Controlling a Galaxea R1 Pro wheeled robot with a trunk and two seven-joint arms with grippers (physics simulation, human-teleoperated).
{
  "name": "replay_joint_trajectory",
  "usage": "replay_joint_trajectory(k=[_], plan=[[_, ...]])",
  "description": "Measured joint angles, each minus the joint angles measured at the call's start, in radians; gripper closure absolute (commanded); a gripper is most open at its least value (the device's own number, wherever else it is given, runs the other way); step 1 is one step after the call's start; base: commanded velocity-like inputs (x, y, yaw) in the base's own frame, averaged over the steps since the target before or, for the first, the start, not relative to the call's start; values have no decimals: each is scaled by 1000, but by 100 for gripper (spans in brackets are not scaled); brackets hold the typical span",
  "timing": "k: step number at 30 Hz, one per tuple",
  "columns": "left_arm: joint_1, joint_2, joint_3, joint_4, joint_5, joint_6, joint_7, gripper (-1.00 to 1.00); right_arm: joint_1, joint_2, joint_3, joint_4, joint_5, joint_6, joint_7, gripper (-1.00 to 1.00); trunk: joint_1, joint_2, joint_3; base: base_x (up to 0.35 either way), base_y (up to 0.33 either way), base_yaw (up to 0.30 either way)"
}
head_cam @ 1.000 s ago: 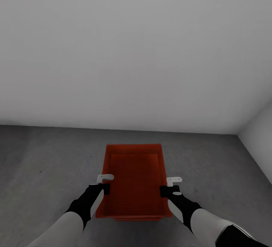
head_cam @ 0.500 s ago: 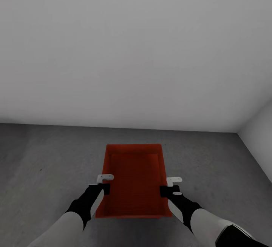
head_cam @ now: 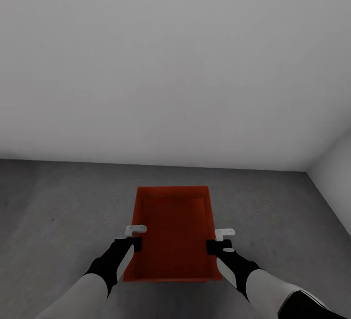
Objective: Move the two storage containers from the living room to the garage. In the garage, place one container on the floor and stack the other container on top of it (either order is fine).
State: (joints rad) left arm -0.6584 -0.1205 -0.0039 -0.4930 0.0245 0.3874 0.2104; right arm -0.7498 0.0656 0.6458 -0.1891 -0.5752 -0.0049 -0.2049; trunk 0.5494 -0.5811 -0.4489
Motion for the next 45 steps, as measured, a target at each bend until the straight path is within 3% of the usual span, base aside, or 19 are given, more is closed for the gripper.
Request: replay_joint_trajectory(k=[8, 27, 45], plan=[[0, 2, -1, 2, 2, -7, -3, 100, 0, 1, 2, 0, -1, -6, -3, 100, 0, 0, 0, 210, 0, 0], [0, 0, 0, 0, 0, -3, 0, 100, 0, 0, 1, 0, -1, -3, 0, 100, 0, 0, 0, 8, 0, 0], [0, 0, -1, 0, 1, -3, 0, 100, 0, 0, 2, 0, -1, -3, -1, 100, 0, 0, -24, 0, 0, 0]])
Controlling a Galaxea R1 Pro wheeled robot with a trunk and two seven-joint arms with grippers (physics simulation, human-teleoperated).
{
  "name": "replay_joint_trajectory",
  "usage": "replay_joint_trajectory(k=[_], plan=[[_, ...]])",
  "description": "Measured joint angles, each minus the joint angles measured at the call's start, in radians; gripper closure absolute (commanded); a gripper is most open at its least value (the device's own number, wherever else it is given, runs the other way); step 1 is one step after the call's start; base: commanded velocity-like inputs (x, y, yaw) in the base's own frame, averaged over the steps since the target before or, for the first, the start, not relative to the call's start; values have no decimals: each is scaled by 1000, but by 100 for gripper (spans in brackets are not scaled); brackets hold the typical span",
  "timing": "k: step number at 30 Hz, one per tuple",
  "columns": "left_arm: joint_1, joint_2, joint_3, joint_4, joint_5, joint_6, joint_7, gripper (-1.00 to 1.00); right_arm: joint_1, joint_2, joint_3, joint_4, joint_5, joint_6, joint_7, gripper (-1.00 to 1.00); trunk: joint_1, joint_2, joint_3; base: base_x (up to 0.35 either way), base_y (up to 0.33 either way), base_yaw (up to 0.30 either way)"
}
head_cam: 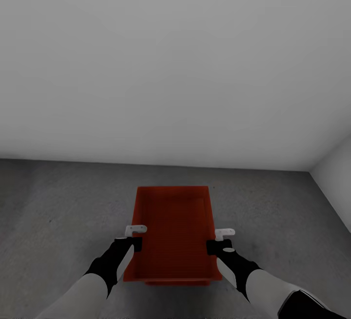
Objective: Move the two storage containers from the living room to the garage. In the garage, place one container on the floor and stack the other container on top of it (either order is fine).
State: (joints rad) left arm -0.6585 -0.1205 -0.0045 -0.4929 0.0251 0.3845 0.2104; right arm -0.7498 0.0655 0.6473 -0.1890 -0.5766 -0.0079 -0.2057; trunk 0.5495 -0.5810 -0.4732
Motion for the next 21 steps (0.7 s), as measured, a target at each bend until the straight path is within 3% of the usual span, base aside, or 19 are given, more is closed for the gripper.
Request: replay_joint_trajectory(k=[21], plan=[[0, 0, 0, -1, 0, 0, 0, 100, 0, 0, 0, 0, 0, -1, 0, 100, 0, 0, -9, 0, 0, 0]])
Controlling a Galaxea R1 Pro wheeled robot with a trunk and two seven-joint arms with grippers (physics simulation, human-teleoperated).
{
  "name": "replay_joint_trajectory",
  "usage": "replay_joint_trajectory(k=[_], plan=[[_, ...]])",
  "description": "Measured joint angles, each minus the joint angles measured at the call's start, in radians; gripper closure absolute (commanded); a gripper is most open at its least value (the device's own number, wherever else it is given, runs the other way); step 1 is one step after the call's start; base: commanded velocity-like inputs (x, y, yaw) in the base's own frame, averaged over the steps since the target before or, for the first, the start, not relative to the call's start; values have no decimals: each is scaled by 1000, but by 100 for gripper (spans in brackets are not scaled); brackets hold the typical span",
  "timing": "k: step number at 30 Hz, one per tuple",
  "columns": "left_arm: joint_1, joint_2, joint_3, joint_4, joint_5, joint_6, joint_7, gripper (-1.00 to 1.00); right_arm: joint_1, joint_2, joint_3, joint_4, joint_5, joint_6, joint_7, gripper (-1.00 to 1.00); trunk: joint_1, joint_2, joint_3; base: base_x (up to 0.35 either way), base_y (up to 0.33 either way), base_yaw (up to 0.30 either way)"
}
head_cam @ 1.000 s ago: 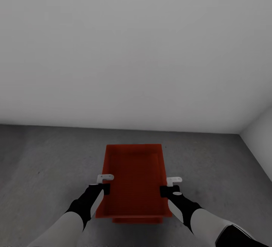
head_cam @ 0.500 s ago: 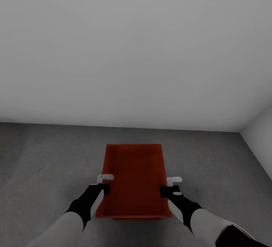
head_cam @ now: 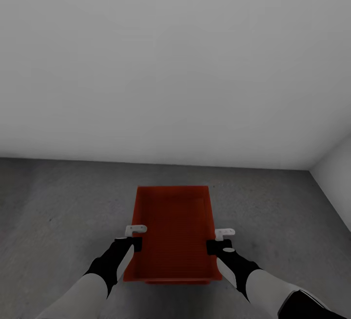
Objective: Move the two storage containers from the living room to the garage. In the garage, place one container on the floor and stack the other container on top of it (either order is fine).
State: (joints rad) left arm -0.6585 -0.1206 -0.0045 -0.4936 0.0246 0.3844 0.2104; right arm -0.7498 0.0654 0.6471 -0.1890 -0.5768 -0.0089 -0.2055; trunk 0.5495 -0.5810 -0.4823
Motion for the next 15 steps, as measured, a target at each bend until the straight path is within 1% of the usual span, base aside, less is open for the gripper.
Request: replay_joint_trajectory(k=[15], plan=[[0, 0, 0, 0, 0, 0, 0, 100, 0, 0, 0, 0, 0, -1, 0, 100, 0, 0, -15, 0, 0, 0]])
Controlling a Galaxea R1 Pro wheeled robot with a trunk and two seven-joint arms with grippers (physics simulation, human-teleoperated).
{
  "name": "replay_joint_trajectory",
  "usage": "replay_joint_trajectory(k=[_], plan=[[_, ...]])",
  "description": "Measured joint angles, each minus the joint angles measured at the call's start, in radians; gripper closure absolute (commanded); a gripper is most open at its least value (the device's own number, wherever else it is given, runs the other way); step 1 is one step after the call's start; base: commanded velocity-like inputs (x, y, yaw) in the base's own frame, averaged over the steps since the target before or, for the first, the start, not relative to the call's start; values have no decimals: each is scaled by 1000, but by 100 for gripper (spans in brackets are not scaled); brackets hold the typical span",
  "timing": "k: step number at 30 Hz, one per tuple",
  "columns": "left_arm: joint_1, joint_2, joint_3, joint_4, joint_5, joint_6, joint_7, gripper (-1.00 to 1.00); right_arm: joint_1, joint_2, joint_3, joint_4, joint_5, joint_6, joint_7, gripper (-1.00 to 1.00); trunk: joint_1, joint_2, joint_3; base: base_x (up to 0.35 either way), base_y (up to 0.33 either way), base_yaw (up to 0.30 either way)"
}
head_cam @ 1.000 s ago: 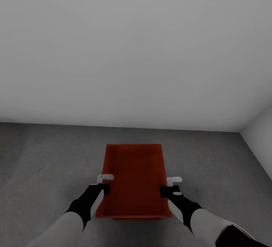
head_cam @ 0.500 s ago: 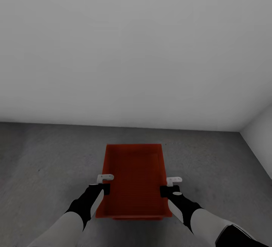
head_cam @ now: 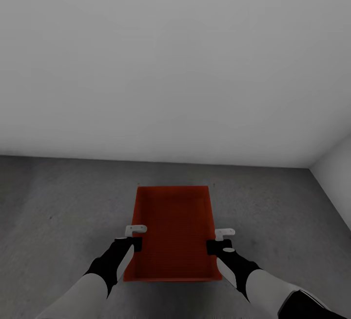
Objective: Move the two storage containers from the living room to the garage. In the garage, place one container on the floor and stack the other container on top of it (either order is fine).
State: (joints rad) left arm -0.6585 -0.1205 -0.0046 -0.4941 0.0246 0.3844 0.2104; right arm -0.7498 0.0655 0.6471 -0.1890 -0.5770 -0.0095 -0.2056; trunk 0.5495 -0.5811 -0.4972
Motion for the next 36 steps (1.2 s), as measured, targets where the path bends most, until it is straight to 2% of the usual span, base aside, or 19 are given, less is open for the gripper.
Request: replay_joint_trajectory(k=[19, 36], plan=[[0, -2, 1, 0, -1, 0, 1, 100, 0, -1, -1, 0, 0, -1, 2, 100, 0, 0, -15, 0, 0, 0], [0, -1, 0, 0, -1, 0, 2, 100, 0, -1, 0, 0, 0, -1, 2, 100, 0, 0, -16, 0, 0, 0]])
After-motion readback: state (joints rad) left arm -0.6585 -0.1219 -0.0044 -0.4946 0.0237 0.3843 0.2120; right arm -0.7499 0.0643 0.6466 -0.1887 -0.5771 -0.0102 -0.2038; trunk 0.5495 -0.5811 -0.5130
